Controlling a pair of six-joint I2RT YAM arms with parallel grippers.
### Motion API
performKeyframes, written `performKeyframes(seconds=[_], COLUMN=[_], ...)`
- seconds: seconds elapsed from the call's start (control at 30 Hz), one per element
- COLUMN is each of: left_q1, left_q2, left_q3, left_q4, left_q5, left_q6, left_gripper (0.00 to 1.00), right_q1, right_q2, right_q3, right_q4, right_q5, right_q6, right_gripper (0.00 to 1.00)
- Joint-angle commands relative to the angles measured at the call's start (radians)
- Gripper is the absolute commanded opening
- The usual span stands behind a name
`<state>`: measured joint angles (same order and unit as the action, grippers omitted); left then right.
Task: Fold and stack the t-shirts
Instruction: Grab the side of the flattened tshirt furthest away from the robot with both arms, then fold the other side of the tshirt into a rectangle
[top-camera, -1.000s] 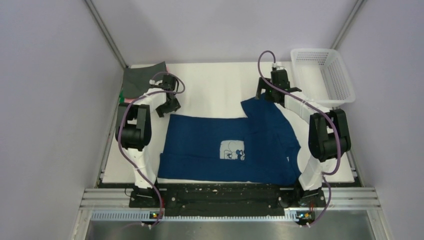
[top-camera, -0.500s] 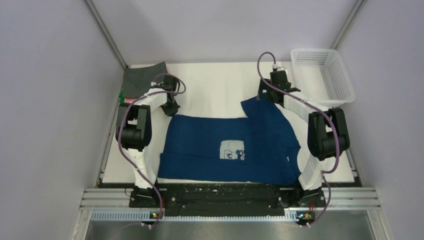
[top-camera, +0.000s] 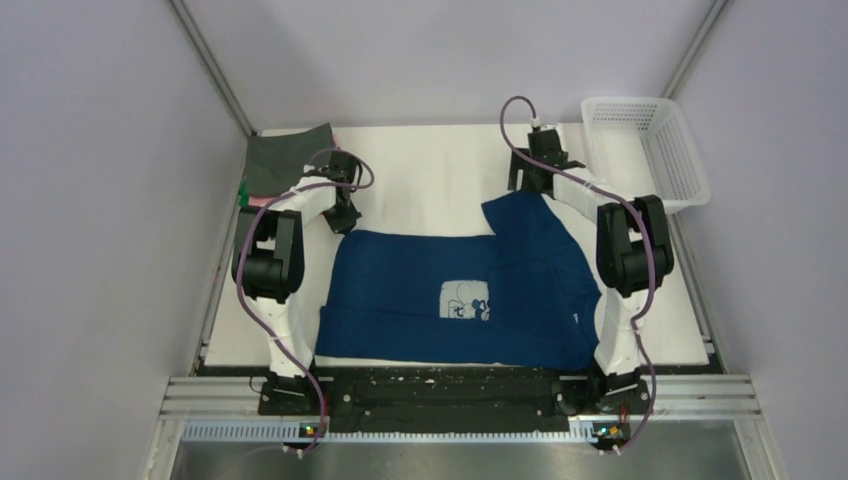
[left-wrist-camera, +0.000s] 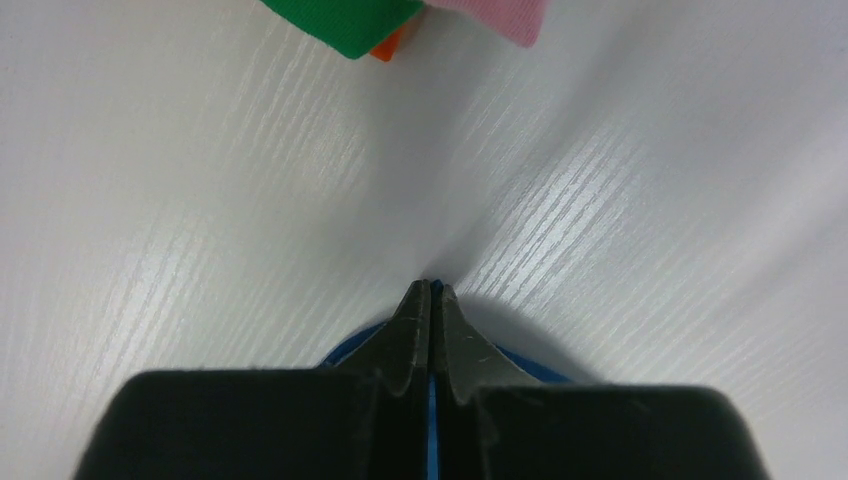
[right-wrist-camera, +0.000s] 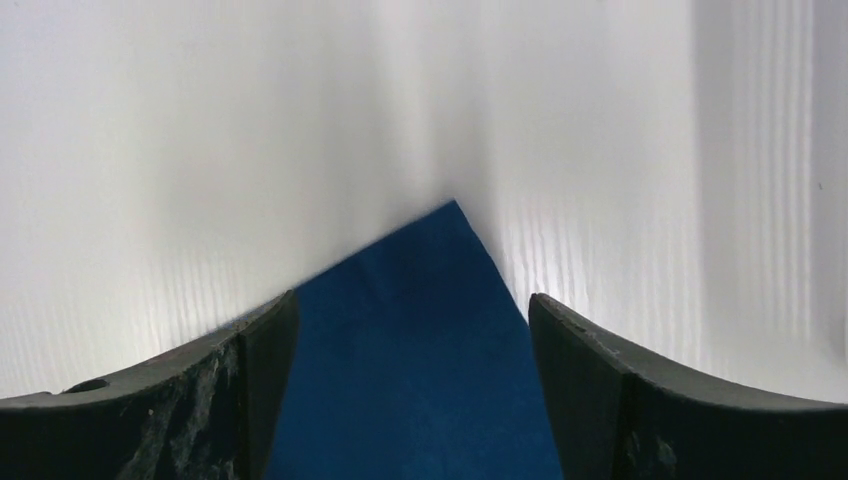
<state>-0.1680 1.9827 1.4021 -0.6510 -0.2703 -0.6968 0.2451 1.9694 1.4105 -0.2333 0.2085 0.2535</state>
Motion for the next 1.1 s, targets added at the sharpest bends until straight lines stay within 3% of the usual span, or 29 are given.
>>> performKeyframes(seconds=[0.0, 0.4, 0.6, 0.73, 0.9, 1.07], left_q1=[-0.005, -0.005, -0.004, -0.004, -0.002, 0.022], left_q2=[-0.035, -0.057, -0.057, -0.056, -0.053, -0.006], left_q3=[-0.012, -0.024, -0.03, -0.031, -0.021, 0.068], left_q4=[-0.049, -0.045, -0.051, -0.047, -0.042, -0.056], left_q5=[-0.002, -0.016, -0.042, -0.035, -0.035, -0.018], left_q6=[-0.003, 0.009, 0.011, 0.008, 0.016, 0.029], left_gripper=[0.0, 0.0, 0.0, 0.0, 0.0, 0.0], right_q1=[0.051, 0.081, 0.08, 0.079, 0.08, 0.069], right_q2=[0.096, 0.248, 0.226, 0.184, 0.2, 0.218], right_q3=[0.145, 0.216, 0.158, 0.08, 0.097, 0.172], right_q4=[-0.025, -0.172, -0.226, -0.16, -0.06, 0.009], right_q5=[0.049, 0.149, 0.214, 0.212, 0.171, 0.161], right_q6=[-0.05, 0.12, 0.226, 0.257, 0.198, 0.114], right_gripper=[0.8, 0.55, 0.46, 0.29, 0.05, 0.0])
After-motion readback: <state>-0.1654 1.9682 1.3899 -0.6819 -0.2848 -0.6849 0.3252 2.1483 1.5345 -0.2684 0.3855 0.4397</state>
